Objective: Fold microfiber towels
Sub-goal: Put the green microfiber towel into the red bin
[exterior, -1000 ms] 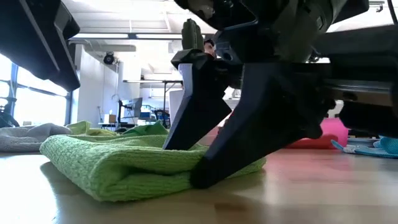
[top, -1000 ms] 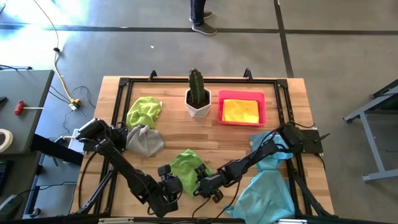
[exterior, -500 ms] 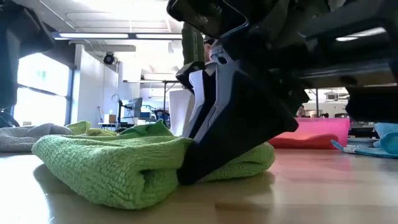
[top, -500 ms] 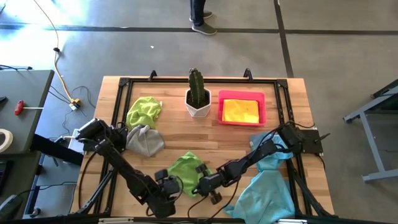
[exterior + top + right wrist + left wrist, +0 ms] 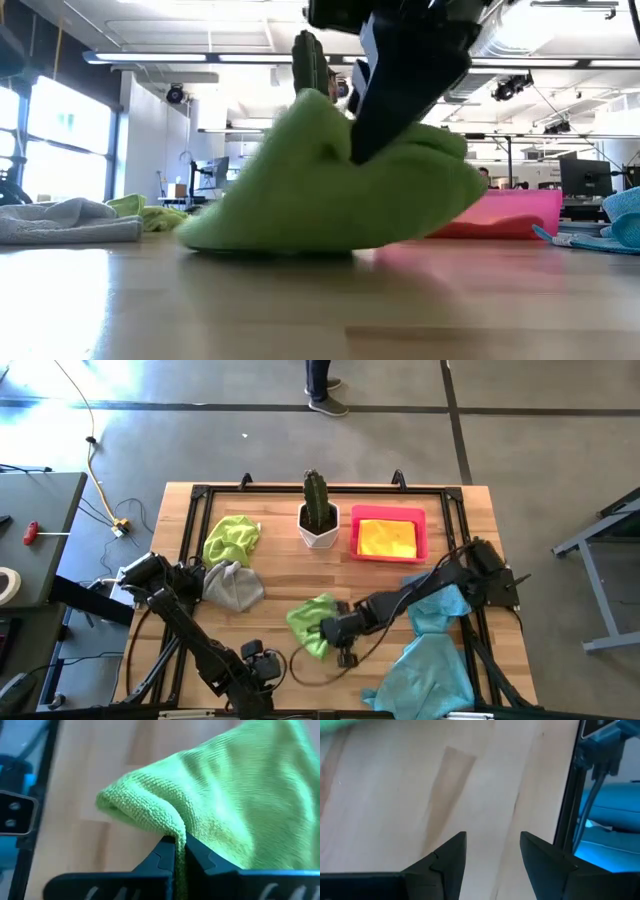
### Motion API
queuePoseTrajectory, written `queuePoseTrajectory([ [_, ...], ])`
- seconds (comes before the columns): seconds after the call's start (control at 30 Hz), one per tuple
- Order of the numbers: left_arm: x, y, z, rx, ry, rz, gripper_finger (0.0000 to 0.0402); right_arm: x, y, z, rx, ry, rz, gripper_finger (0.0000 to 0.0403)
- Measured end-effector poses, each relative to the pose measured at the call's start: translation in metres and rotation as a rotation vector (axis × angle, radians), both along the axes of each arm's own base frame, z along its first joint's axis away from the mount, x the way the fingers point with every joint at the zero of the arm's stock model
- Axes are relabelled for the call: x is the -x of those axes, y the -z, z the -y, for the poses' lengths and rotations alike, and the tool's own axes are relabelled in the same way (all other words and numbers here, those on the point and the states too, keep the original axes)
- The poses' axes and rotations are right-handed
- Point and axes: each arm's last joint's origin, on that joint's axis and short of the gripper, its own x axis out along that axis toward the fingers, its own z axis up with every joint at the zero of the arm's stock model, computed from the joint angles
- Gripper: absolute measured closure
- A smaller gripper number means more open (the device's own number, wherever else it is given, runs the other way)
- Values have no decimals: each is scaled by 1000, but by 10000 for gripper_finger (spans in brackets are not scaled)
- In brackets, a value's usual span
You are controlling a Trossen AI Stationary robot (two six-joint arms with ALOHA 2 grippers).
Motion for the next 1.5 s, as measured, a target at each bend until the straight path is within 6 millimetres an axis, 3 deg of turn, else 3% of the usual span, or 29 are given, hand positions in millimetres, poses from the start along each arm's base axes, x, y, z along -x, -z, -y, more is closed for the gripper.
queuePoseTrajectory([
  [0.17, 6, 0, 6, 7, 10, -2, 225, 10, -36, 34, 32, 128, 6, 401],
  [0.37, 10, 0, 8, -3, 23, -14, 225, 23, -60, 85, 211, 320, -9, 402],
  [0.57, 19, -17, -1, -11, -7, -46, 225, 29, -59, 146, 394, 545, -90, 402],
  [0.77, 28, -44, -7, -25, -16, 56, 225, 35, -57, 196, 460, 693, -148, 402],
  [1.1, 42, -61, -3, -43, 6, 134, 225, 43, -59, 231, 449, 762, -176, 402],
  [1.5, 43, -61, -2, -51, 3, 144, 225, 65, -87, 259, 449, 908, -98, 402],
])
